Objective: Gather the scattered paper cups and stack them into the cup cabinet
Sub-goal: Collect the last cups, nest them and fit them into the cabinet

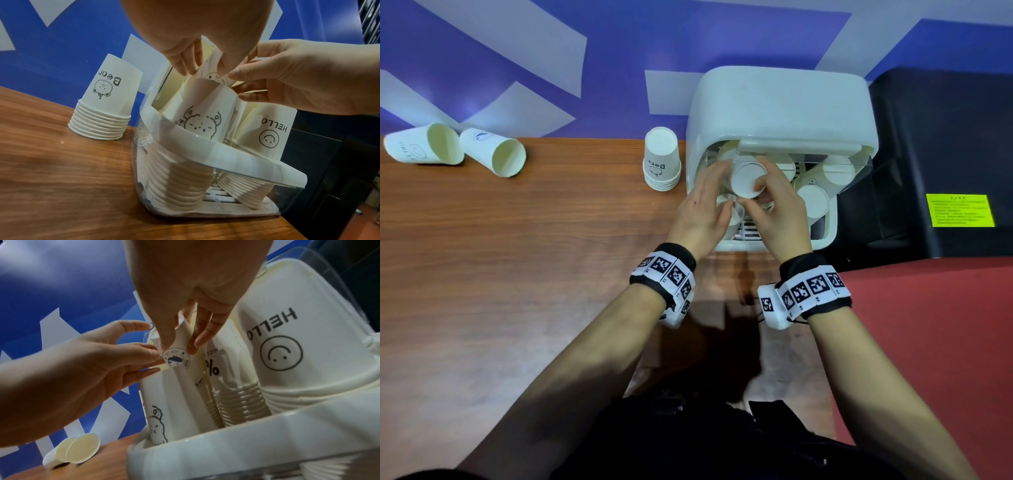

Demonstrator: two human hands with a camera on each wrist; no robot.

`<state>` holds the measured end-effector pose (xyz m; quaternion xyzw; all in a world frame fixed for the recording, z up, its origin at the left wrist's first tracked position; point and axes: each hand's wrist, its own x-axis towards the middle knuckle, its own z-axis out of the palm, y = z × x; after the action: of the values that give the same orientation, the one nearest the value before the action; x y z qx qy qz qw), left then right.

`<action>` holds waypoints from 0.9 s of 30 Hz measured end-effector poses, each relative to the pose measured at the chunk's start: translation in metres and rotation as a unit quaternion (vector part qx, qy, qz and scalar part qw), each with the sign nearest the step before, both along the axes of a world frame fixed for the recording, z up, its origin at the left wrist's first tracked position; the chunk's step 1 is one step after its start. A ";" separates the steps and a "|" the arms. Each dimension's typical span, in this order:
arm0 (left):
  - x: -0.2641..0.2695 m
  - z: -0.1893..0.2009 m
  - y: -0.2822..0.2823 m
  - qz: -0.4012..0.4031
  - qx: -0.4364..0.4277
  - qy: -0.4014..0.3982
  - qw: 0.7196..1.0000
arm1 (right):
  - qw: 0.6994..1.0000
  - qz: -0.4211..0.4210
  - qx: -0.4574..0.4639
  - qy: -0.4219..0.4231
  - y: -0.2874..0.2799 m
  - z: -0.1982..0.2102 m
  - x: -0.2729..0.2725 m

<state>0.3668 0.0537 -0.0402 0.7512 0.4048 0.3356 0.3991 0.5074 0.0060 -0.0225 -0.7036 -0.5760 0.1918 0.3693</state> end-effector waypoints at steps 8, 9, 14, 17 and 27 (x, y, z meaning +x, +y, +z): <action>0.007 0.001 0.003 -0.029 -0.038 0.005 0.999 | 1.000 0.013 0.015 -0.015 -0.003 0.002 0.002; 0.010 0.000 0.005 -0.038 -0.046 0.002 0.998 | 1.000 0.013 0.016 -0.016 -0.003 0.002 0.001; 0.015 -0.006 0.019 -0.042 -0.098 -0.001 0.994 | 1.000 0.005 0.023 -0.010 -0.006 0.005 0.001; 0.015 -0.007 0.019 -0.046 -0.080 -0.008 0.996 | 1.000 -0.016 0.016 0.002 -0.012 0.007 0.003; 0.014 -0.016 0.018 -0.044 -0.105 0.067 0.991 | 0.999 -0.011 -0.006 -0.031 -0.006 -0.006 0.004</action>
<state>0.3806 0.0716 -0.0557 0.7430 0.4298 0.2220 0.4625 0.5115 -0.0001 -0.0284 -0.7178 -0.5781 0.1689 0.3494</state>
